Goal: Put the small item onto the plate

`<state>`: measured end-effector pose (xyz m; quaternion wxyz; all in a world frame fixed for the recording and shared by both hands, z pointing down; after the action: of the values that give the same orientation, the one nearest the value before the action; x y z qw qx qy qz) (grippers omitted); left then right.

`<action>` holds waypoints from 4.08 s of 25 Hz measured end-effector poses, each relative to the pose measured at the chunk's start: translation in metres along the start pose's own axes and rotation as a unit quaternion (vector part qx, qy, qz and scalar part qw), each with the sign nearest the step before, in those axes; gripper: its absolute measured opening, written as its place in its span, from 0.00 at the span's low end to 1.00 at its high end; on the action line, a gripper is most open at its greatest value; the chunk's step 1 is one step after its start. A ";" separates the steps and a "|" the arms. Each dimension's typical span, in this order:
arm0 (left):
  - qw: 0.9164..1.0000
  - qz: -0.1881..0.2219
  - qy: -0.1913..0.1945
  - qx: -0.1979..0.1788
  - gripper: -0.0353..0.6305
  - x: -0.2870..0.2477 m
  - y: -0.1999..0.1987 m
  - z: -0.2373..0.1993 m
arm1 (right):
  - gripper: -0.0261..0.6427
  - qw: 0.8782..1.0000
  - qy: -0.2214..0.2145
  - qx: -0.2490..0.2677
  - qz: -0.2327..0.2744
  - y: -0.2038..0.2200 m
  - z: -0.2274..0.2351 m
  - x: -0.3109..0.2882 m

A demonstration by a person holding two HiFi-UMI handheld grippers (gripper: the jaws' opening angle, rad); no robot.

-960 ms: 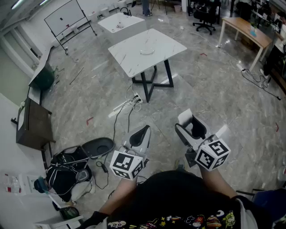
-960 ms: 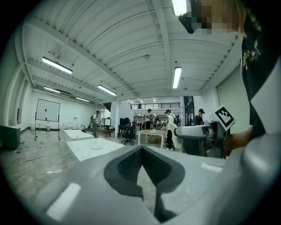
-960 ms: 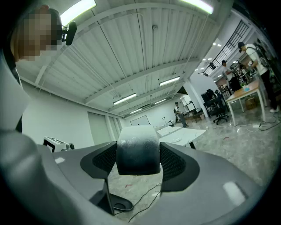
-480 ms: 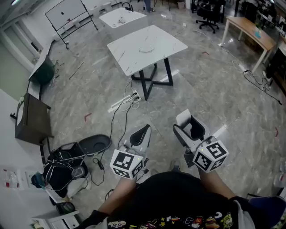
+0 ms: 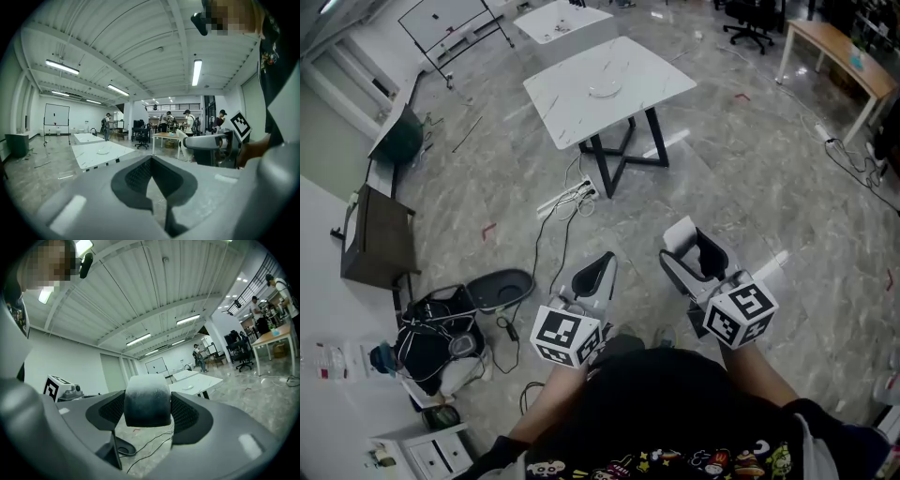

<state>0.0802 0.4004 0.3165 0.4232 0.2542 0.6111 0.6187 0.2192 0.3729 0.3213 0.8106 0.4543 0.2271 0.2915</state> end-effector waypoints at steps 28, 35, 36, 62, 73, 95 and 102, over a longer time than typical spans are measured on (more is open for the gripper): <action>0.999 0.008 0.019 0.026 0.05 -0.107 0.009 -0.114 | 0.54 0.999 0.010 0.001 -0.038 -0.026 0.057 -0.134; 0.999 0.012 0.031 0.024 0.05 -0.135 0.005 -0.178 | 0.54 0.999 0.022 0.002 -0.032 -0.045 0.064 -0.195; 0.999 0.012 0.033 0.023 0.05 -0.140 0.005 -0.187 | 0.54 0.999 0.024 0.002 -0.031 -0.047 0.065 -0.204; 0.995 0.035 0.092 0.032 0.05 -0.190 0.011 -0.298 | 0.54 0.996 0.075 0.009 -0.035 -0.058 0.070 -0.325; 0.997 0.022 0.071 0.019 0.05 -0.219 0.009 -0.318 | 0.54 0.998 0.057 0.003 -0.028 -0.074 0.104 -0.353; 0.999 -0.020 0.029 0.002 0.05 -0.432 -0.020 -0.355 | 0.53 0.998 -0.007 -0.011 -0.060 -0.160 0.280 -0.444; 0.999 -0.035 0.020 0.023 0.05 -0.458 -0.007 -0.363 | 0.54 0.996 -0.017 -0.020 -0.088 -0.156 0.300 -0.464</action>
<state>0.0145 -0.1794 0.3571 0.4261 0.2294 0.6420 0.5947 0.1139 -0.1883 0.3788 0.8458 0.4212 0.2463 0.2159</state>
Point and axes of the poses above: the fingertips, and each gripper's own axes: x backward along the fingers, z to its right, y out of its underside, the point moved 2 cm from there along x, backward along the fingers, and after that the axes turned 10 degrees about -x, right-handed, at the moved point
